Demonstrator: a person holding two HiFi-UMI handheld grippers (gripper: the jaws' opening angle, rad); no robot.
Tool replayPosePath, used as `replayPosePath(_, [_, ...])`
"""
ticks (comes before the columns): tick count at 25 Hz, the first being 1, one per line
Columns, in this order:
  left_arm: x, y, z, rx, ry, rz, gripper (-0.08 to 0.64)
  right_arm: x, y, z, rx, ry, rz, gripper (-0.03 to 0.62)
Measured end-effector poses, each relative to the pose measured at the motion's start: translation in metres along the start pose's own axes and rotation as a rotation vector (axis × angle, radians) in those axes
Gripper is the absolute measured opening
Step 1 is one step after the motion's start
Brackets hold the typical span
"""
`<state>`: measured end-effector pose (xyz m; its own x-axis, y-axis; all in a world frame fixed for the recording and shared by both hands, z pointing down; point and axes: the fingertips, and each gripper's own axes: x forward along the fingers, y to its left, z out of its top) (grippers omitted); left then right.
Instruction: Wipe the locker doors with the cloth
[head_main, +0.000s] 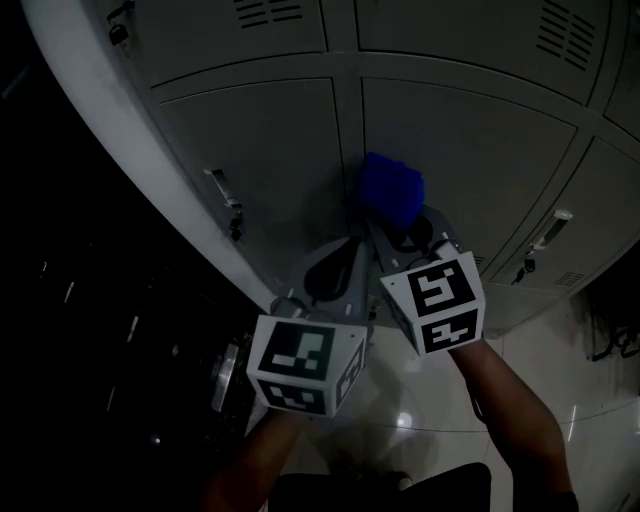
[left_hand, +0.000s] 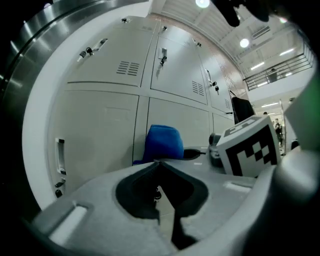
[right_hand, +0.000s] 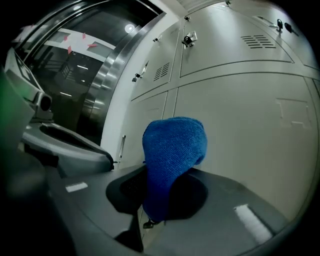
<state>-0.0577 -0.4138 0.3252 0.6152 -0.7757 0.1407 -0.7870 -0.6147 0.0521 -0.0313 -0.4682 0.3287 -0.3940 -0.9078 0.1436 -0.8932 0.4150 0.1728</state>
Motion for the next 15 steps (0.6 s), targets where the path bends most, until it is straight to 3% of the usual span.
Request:
replayPosePath(5, [0.020, -0.009, -0.011, 0.039, -0.021, -0.027, 0.000, -0.017, -0.023, -0.008, -0.023, -0.015, -0.029, 0.069])
replayPosePath(9, [0.033, -0.021, -0.018, 0.037, -0.036, -0.076, 0.000, -0.033, -0.047, -0.018, 0.032, -0.023, -0.052, 0.069])
replayPosePath(15, [0.045, -0.035, -0.037, 0.097, -0.062, -0.080, 0.000, -0.056, -0.074, -0.030, 0.008, -0.039, -0.096, 0.069])
